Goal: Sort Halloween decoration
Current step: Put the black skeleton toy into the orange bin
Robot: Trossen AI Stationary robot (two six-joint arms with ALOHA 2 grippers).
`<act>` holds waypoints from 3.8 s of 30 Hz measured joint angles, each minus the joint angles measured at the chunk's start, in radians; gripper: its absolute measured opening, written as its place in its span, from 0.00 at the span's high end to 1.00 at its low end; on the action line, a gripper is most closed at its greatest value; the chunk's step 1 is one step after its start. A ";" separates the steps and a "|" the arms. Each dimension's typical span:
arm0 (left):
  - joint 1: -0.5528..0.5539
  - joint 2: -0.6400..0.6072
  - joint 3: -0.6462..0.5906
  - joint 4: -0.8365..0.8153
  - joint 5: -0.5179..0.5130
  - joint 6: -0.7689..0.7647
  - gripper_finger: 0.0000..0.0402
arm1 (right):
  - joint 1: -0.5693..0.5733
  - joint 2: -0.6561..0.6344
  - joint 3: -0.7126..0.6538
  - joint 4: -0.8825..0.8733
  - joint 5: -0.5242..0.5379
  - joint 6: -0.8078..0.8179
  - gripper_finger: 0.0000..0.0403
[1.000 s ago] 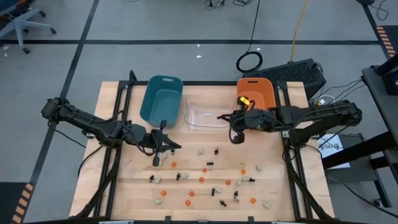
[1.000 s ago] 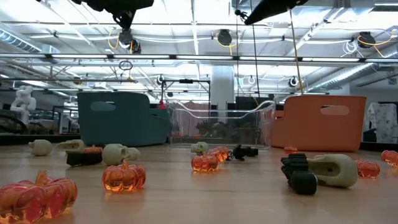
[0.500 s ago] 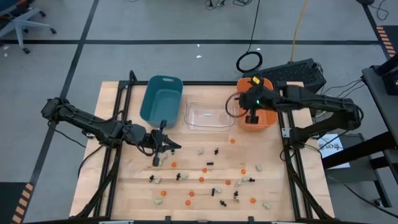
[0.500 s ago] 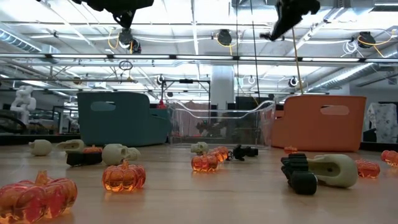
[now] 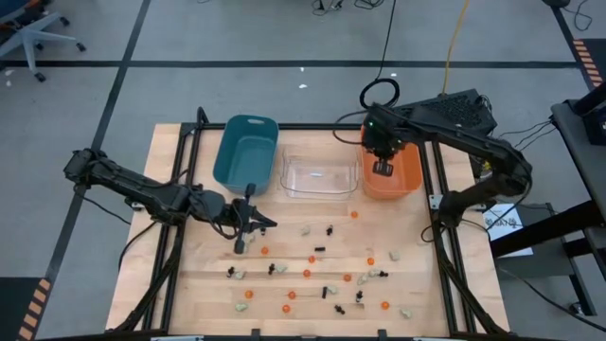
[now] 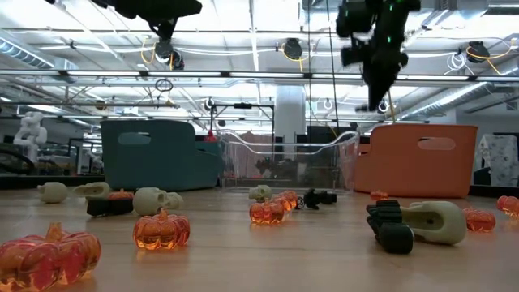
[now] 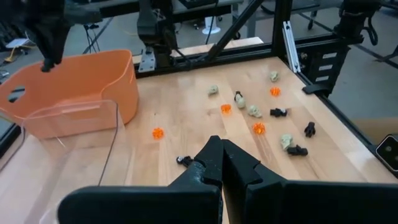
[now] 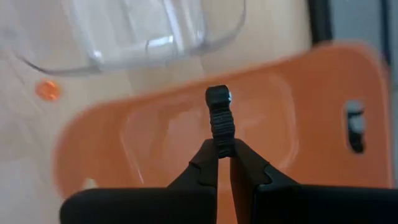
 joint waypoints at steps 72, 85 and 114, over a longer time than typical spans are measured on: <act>-0.070 0.084 0.000 -0.331 -0.064 -0.157 0.69 | 0.795 -0.201 -0.281 0.630 0.283 0.373 0.59; -0.078 0.232 0.063 -0.557 -0.063 0.120 0.70 | 0.901 0.038 -0.281 0.869 0.282 0.281 0.59; 0.072 0.651 0.368 -0.880 -0.013 0.748 0.70 | 0.912 0.056 -0.281 0.904 0.279 0.264 0.59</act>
